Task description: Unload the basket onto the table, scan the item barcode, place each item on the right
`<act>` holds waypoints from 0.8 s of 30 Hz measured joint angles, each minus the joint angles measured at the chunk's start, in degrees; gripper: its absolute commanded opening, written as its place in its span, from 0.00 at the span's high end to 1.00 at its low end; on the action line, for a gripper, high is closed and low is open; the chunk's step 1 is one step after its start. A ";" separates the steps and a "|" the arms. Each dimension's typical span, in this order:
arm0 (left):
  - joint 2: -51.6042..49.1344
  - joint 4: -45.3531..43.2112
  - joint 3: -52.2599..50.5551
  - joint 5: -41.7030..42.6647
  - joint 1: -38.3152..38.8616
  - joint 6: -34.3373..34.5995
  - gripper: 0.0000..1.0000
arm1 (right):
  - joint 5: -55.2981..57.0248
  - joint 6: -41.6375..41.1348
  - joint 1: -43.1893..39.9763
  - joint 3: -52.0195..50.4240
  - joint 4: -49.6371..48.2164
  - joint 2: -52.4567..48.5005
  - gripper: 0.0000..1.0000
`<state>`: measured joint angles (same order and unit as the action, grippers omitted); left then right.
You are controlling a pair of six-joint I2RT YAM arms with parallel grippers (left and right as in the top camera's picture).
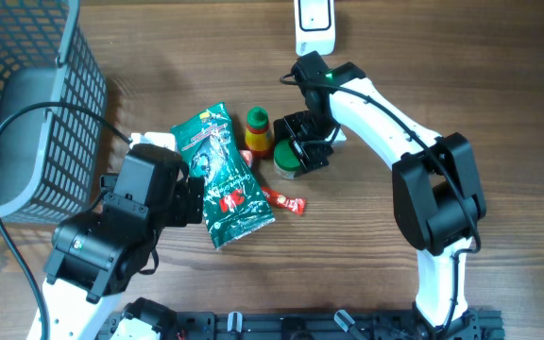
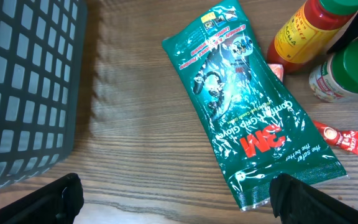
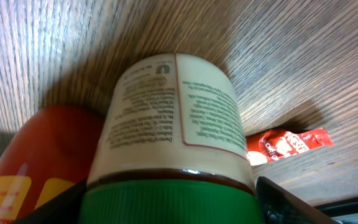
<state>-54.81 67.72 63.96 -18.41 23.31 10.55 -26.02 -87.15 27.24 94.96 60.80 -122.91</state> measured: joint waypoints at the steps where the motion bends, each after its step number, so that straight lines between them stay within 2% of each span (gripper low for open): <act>1: 0.00 0.00 0.00 0.00 -0.02 0.00 0.00 | 0.87 -0.07 0.11 0.00 0.33 0.00 0.25; 5: 0.00 0.00 0.00 0.00 -0.02 0.00 0.00 | 3.78 1.70 0.33 0.00 2.16 0.00 0.32; 8: 0.00 0.00 0.00 0.00 -0.02 0.00 0.00 | 4.07 7.98 0.24 0.00 2.62 0.00 0.33; 11: 0.00 0.00 0.00 0.00 0.00 0.00 0.00 | 4.72 19.67 -0.44 0.15 3.98 0.02 0.35; 13: 0.00 0.00 0.00 0.00 0.00 0.00 0.00 | 6.36 31.45 -1.42 0.44 5.68 0.13 0.34; 16: 0.00 0.00 0.00 0.02 -0.02 0.00 0.00 | 13.60 57.86 -3.48 0.50 7.69 1.14 0.27; 19: 0.00 0.00 0.00 0.02 -0.02 0.00 0.00 | 16.61 68.24 -3.67 0.50 9.31 1.20 0.17; 21: 0.00 0.00 0.00 0.00 -0.02 0.00 0.00 | 19.47 74.03 -3.67 0.50 10.23 1.20 0.00; 24: 0.00 0.00 0.00 0.00 -0.02 0.00 0.00 | 26.34 78.23 -3.67 0.52 13.84 1.20 0.00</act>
<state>-54.81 67.72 63.96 -18.41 23.29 10.55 0.32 -8.93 23.57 95.48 74.63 -121.71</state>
